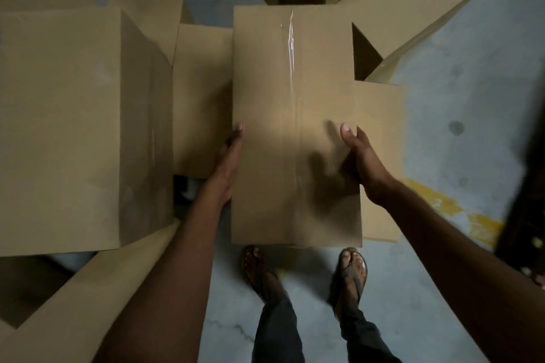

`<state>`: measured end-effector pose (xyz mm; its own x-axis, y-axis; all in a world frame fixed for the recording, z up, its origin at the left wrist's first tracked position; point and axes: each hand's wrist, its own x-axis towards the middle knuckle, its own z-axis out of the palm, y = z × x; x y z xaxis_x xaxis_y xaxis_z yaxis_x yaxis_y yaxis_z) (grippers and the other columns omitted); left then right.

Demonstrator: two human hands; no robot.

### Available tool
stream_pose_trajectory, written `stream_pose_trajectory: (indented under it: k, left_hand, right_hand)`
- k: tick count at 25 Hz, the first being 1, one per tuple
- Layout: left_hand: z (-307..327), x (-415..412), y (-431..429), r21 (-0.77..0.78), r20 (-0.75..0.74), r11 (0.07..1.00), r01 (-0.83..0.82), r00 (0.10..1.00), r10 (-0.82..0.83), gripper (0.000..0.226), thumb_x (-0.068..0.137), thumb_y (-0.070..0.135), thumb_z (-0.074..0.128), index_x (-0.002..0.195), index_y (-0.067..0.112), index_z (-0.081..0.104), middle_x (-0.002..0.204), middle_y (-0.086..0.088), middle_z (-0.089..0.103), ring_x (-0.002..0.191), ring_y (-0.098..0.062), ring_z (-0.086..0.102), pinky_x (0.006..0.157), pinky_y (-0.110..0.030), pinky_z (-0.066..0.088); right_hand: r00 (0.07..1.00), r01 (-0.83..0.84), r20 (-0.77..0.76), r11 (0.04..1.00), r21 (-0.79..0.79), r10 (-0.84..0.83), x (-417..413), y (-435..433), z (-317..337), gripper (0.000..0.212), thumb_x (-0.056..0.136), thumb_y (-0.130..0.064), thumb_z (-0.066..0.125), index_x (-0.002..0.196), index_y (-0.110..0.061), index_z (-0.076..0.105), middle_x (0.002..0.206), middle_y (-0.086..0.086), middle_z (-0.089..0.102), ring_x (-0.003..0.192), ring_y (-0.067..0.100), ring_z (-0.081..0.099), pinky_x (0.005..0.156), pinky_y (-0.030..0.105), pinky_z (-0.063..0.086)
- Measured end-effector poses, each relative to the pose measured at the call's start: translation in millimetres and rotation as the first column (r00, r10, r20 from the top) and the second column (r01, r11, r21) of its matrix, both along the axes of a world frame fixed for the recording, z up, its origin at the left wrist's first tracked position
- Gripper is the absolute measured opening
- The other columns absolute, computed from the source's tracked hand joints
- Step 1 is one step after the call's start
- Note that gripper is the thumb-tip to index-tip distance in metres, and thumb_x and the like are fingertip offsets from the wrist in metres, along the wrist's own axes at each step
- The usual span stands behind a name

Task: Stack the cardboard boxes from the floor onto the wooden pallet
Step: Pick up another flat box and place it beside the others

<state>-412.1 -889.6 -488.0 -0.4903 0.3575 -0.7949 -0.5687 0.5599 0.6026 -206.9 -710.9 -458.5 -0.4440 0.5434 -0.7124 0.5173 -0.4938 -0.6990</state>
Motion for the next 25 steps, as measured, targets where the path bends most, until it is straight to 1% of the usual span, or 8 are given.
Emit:
stream_pose_trajectory:
  k: [5, 8, 11, 13, 15, 18, 21, 25]
  left_hand:
    - [8.1, 18.0, 19.5, 0.031, -0.069, 0.999, -0.017, 0.997, 0.019, 0.094, 0.081, 0.075, 0.067, 0.157, 0.029, 0.037, 0.149, 0.004, 0.052, 0.130, -0.018, 0.055, 0.107, -0.037, 0.046]
    - [30.4, 38.8, 39.9, 0.041, -0.212, 0.999, 0.021, 0.977, -0.011, 0.103, 0.072, 0.069, 0.077, 0.157, 0.029, 0.035, 0.148, 0.000, 0.056, 0.128, -0.022, 0.060, 0.108, -0.046, 0.050]
    - [74.1, 72.1, 70.6, -0.007, -0.346, 0.986, 0.165, 0.925, -0.157, 0.115, 0.065, 0.075, 0.071, 0.160, 0.044, 0.015, 0.164, 0.002, 0.036, 0.146, -0.024, 0.042, 0.118, -0.050, 0.037]
    - [107.0, 95.8, 86.6, -0.111, -0.412, 0.954, 0.278, 0.861, -0.299, 0.111, 0.074, 0.071, 0.069, 0.159, 0.048, 0.001, 0.171, 0.003, 0.016, 0.154, -0.030, 0.024, 0.121, -0.058, 0.027]
    - [122.7, 113.4, 94.2, -0.155, -0.428, 0.935, 0.319, 0.831, -0.355, 0.105, 0.085, 0.059, 0.069, 0.160, 0.046, -0.003, 0.172, -0.001, 0.010, 0.156, -0.034, 0.018, 0.121, -0.061, 0.025]
    - [155.5, 134.6, 93.4, -0.128, -0.460, 0.944, 0.305, 0.825, -0.329, 0.102, 0.086, 0.051, 0.072, 0.161, 0.044, 0.004, 0.170, -0.001, 0.021, 0.153, -0.030, 0.028, 0.121, -0.053, 0.030]
    - [201.8, 154.5, 90.8, -0.069, -0.475, 0.954, 0.293, 0.831, -0.290, 0.097, 0.088, 0.036, 0.078, 0.163, 0.033, 0.017, 0.163, 0.003, 0.037, 0.145, -0.022, 0.042, 0.118, -0.035, 0.036]
    - [268.0, 178.0, 86.8, -0.138, -0.470, 0.917, 0.373, 0.790, -0.392, 0.100, 0.068, 0.067, 0.076, 0.155, 0.040, 0.036, 0.150, 0.010, 0.054, 0.131, -0.020, 0.057, 0.111, -0.040, 0.047]
  right_hand:
    - [0.995, 0.031, 0.099, 0.999, -0.014, -0.030, -4.1, 26.5, -10.2, 0.088, 0.093, -0.052, 0.069, 0.159, -0.025, 0.018, 0.140, 0.001, 0.050, 0.121, 0.024, 0.053, 0.102, 0.042, 0.047]
    - [0.992, 0.108, 0.066, 0.994, 0.010, -0.109, 7.5, 39.9, -12.7, 0.075, 0.092, -0.032, 0.076, 0.151, -0.021, 0.032, 0.128, -0.003, 0.059, 0.114, 0.020, 0.058, 0.098, 0.038, 0.045]
    - [0.987, 0.160, 0.033, 0.983, -0.093, -0.158, 40.2, 54.0, -7.1, 0.089, 0.083, -0.041, 0.081, 0.153, -0.017, 0.032, 0.139, 0.004, 0.059, 0.118, 0.024, 0.061, 0.107, 0.044, 0.046]
    - [0.987, 0.162, 0.000, 0.978, -0.133, -0.163, 67.5, 60.9, 4.8, 0.115, 0.072, -0.053, 0.089, 0.160, -0.020, 0.024, 0.146, 0.006, 0.058, 0.122, 0.027, 0.063, 0.112, 0.050, 0.046]
    - [0.986, 0.157, -0.028, 0.974, -0.162, -0.163, 90.1, 64.7, 19.1, 0.116, 0.064, -0.057, 0.093, 0.157, -0.021, 0.034, 0.142, 0.005, 0.063, 0.121, 0.028, 0.067, 0.109, 0.051, 0.049]
    - [0.988, 0.136, -0.052, 0.984, -0.116, -0.143, 119.1, 63.8, 73.0, 0.086, 0.071, -0.053, 0.087, 0.143, -0.023, 0.050, 0.130, 0.001, 0.070, 0.116, 0.026, 0.069, 0.099, 0.049, 0.055]
    - [0.992, 0.117, -0.048, 0.991, -0.064, -0.120, 152.8, 65.5, 134.1, 0.076, 0.079, -0.046, 0.085, 0.142, -0.024, 0.048, 0.130, -0.001, 0.067, 0.117, 0.025, 0.066, 0.099, 0.046, 0.055]
    - [0.992, 0.119, -0.047, 0.993, -0.028, -0.120, 207.0, 66.5, 210.3, 0.073, 0.078, -0.040, 0.088, 0.140, -0.030, 0.050, 0.127, -0.003, 0.069, 0.113, 0.023, 0.068, 0.094, 0.043, 0.057]
